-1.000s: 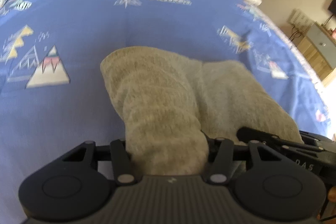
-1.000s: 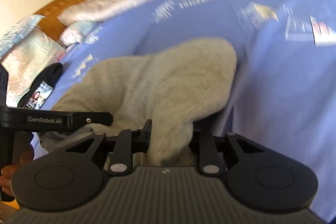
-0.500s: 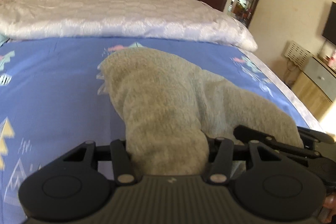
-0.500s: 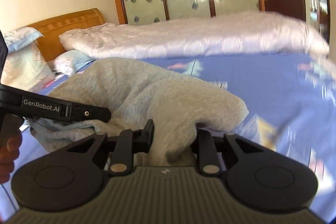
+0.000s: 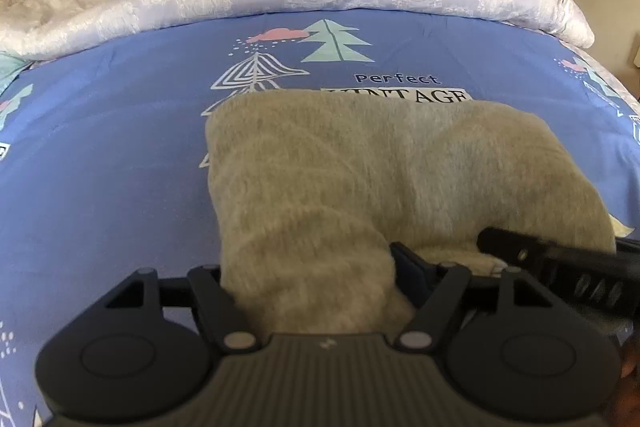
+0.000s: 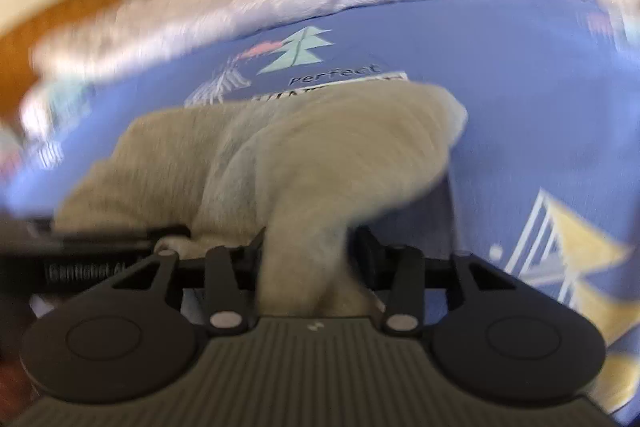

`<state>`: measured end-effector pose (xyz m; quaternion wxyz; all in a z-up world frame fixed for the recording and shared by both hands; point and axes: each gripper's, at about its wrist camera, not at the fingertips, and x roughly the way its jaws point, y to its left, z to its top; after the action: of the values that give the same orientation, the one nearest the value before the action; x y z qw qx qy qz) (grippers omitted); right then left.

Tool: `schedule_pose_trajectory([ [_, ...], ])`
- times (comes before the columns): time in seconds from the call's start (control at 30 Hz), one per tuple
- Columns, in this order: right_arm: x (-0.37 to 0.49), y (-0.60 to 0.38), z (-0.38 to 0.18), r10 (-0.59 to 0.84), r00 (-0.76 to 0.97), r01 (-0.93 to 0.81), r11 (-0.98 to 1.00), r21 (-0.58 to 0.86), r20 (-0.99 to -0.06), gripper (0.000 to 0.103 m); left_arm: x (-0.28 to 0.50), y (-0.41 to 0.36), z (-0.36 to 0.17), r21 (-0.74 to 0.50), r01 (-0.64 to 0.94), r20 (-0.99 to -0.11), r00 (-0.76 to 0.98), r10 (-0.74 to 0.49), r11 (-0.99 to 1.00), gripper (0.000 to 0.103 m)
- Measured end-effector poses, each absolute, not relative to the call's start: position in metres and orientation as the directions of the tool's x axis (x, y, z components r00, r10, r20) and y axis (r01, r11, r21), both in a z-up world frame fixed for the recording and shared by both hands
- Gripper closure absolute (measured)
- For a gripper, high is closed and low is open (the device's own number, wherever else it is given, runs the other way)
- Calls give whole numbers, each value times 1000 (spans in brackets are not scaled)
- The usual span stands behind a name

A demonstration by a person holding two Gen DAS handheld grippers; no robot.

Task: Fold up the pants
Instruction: 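Release the folded pants with both grippers and withdraw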

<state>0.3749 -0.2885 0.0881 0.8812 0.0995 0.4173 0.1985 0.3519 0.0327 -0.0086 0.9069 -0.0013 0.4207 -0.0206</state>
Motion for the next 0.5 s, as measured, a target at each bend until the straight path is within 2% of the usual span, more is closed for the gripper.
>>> schedule_pose_trajectory([
  [0.07, 375, -304, 91, 474, 547, -208, 875, 436, -690, 51, 343, 32, 0, -5, 15, -770, 638, -13, 1000, 29],
  [0.13, 365, -317, 99, 465, 551, -138, 870, 474, -693, 39, 332, 31, 14, 21, -5, -766, 643, 19, 1000, 28],
  [0.17, 355, -324, 106, 446, 566, -103, 873, 477, -693, 38, 325, 29, 21, 34, -12, -759, 651, 34, 999, 28],
  [0.43, 235, -367, 151, 380, 611, -26, 887, 462, -694, 37, 219, 24, 66, 82, -44, -727, 680, 90, 996, 21],
  [0.5, 200, -376, 159, 379, 621, -41, 890, 454, -686, 34, 188, 23, 72, 86, -45, -718, 690, 93, 995, 18],
])
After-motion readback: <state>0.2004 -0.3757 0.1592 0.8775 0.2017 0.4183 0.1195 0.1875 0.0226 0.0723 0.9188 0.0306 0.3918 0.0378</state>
